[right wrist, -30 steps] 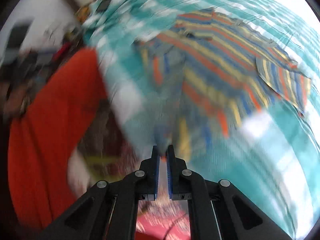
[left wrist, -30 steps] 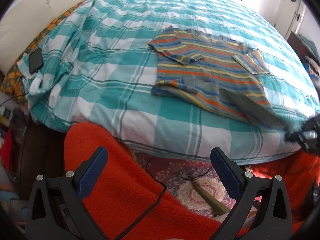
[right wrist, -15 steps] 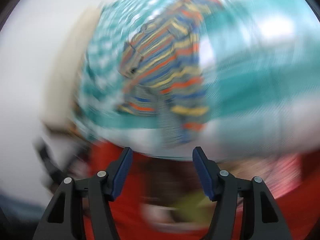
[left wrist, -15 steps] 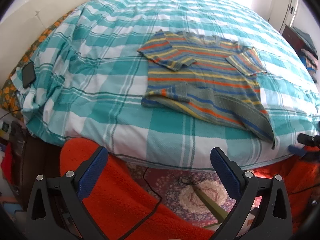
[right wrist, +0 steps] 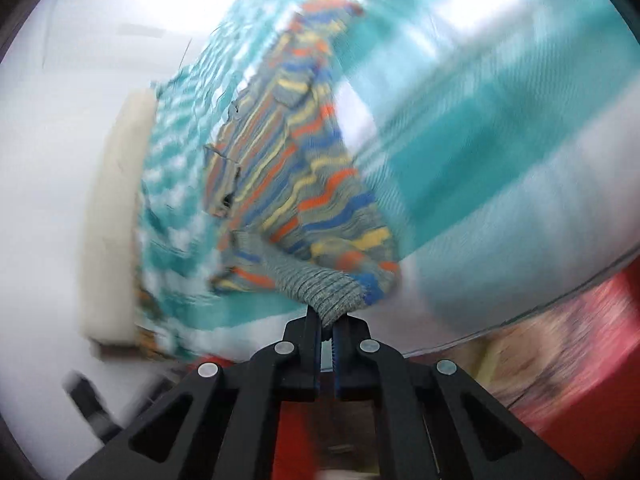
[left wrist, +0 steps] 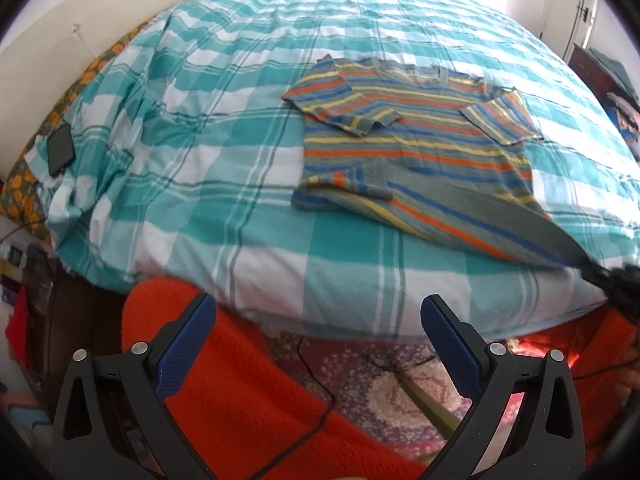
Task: Fold small clothes
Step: 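Grasp the hem with the left gripper while the right gripper holds its own hem corner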
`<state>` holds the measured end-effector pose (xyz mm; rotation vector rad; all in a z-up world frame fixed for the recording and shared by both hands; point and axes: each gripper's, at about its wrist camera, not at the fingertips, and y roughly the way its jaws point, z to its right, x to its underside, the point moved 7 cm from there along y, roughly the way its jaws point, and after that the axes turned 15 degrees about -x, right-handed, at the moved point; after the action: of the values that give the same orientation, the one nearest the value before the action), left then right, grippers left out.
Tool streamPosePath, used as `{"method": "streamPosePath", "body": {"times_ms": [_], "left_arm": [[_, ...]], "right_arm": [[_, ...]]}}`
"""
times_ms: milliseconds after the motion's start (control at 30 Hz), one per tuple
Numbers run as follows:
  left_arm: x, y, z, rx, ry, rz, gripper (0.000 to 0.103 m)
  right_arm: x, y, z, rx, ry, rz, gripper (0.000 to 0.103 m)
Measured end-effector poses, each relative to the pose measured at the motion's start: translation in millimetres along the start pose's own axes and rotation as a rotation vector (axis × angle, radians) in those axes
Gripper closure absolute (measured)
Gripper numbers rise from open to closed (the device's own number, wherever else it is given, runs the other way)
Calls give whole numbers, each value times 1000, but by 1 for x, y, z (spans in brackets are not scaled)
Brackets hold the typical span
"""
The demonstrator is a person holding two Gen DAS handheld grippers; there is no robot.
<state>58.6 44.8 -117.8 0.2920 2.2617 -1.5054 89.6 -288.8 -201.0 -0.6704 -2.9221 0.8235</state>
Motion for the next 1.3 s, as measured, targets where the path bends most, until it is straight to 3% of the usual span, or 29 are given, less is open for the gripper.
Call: {"method": "streamPosePath", "body": {"times_ms": [67,167,233,300,333,400,433,500,533,667,767,900,1000,1067,1133,1200,1267,1300], "left_arm": [[-21,22,1,33,-6,-8,1],[-54,53,15,154,22,-8,1],[-72,77,43,216,175,7,3],[-78,97,69,169,347,45,8],[-79,106,80,131,420,58,17],[-75,125,101,62,569,82,23],[-73,130,108,39,617,98,30],[-67,135,115,48,674,119,61],[-67,134,115,75,666,116,101],[-70,101,90,254,534,179,102],[-52,57,45,401,468,194,102],[-9,38,-2,470,505,109,96],[3,58,-27,407,436,23,78],[-7,71,-37,432,289,-1,30],[-18,83,-38,474,160,-14,21],[-18,101,-33,495,98,-69,21],[-10,117,-16,494,89,-137,25],[-3,123,-9,488,102,-167,26]], "right_arm": [[-3,-8,-3,88,-99,5,98],[-6,-14,7,114,-110,17,98],[-4,-19,12,100,-88,25,98],[-4,-19,14,90,-81,29,98],[-3,-19,15,84,-79,32,98],[-3,-20,16,78,-83,35,98],[-3,-20,16,83,-91,35,98],[-2,-23,15,94,-111,33,98],[-1,-24,14,94,-114,32,98],[-3,-26,9,106,-137,35,98],[-4,-28,0,108,-172,14,98],[1,-25,-9,131,-230,-58,98],[7,-16,-5,151,-230,-139,97],[8,-13,0,157,-215,-170,95],[8,-11,4,141,-187,-190,85],[8,-12,9,103,-140,-198,51],[6,-16,16,76,-93,-177,39],[6,-18,18,71,-80,-169,39]]}}
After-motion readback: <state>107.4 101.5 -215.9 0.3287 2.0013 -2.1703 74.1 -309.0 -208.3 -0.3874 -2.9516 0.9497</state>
